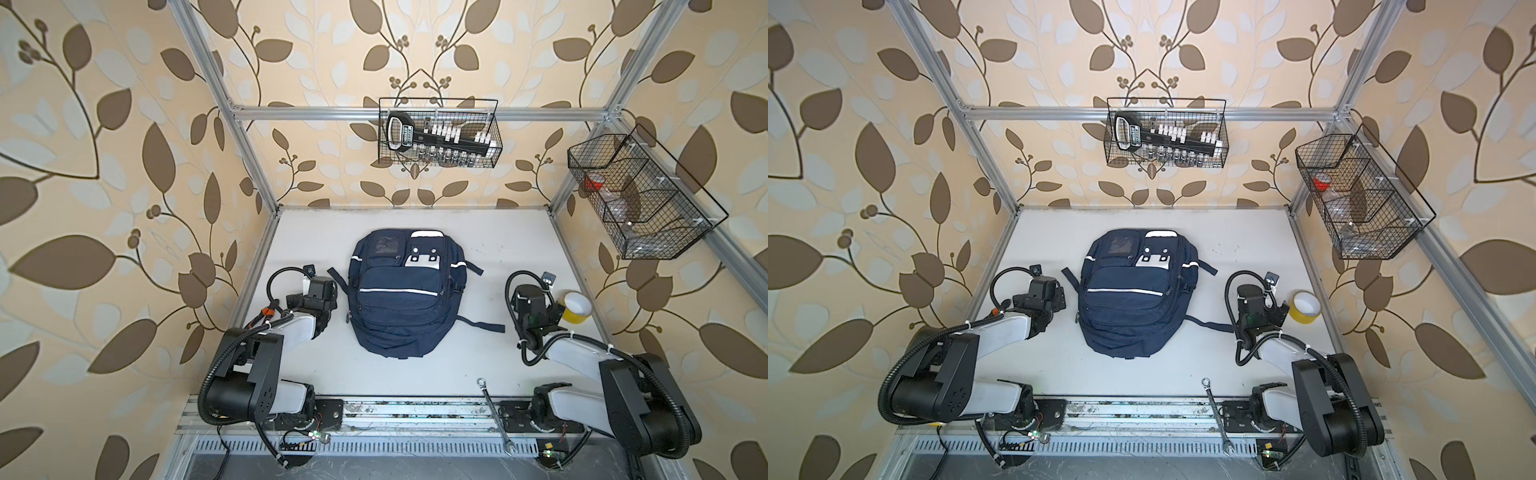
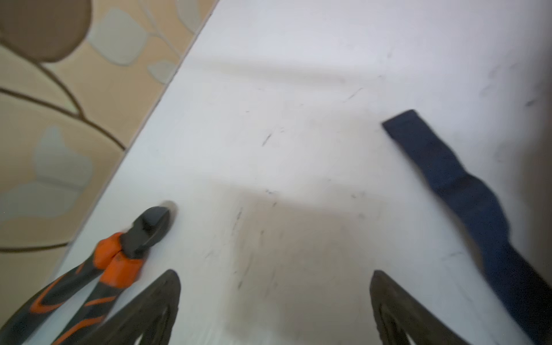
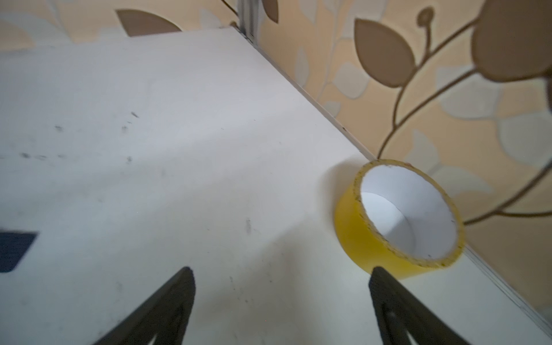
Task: Pack books, pencil case, and school supplies into a backpack
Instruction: Reset both arms
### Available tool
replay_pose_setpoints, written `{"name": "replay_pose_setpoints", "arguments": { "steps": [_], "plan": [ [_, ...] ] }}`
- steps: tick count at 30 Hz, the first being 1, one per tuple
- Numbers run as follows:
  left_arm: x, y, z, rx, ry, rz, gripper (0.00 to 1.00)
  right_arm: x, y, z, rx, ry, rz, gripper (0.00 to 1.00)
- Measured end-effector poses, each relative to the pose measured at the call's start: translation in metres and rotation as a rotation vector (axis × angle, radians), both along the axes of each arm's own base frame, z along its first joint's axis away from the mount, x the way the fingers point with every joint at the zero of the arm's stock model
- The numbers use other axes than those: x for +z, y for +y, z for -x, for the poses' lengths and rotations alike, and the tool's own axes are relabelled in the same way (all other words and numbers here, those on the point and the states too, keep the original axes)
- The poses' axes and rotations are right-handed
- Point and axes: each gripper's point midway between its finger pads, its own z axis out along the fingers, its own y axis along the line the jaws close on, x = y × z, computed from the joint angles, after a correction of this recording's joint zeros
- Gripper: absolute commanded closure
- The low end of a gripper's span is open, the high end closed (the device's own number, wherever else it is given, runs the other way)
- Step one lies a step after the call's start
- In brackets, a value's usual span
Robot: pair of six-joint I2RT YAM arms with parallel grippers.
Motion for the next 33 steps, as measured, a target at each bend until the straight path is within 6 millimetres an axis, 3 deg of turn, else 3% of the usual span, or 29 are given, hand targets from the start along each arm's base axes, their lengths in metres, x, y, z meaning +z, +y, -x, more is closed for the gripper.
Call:
{"name": "replay_pose_setpoints", "arguments": {
  "steps": [4,7,10,14,33],
  "plan": [
    [0.005,-0.012,-0.024,-0.080,-0.143,0.029,0.01,0.013,0.002,-0.015,0.108,-0.144,-0.040,0.00],
    [-0.006,-0.016,-0.028,-0.114,-0.135,0.046,0.01,0.011,0.004,-0.032,0.185,-0.200,-0.057,0.00],
    [-0.001,-0.013,-0.033,-0.121,-0.166,0.064,0.01,-0.005,0.018,-0.043,0.288,-0.159,-0.076,0.00],
    [0.002,-0.011,-0.036,-0.128,-0.185,0.084,0.01,0.008,0.030,-0.052,0.364,-0.210,-0.075,0.00],
    [0.006,-0.016,-0.039,-0.151,-0.204,0.099,0.01,0.015,0.037,-0.055,0.412,-0.234,-0.066,0.00]
  ]
}}
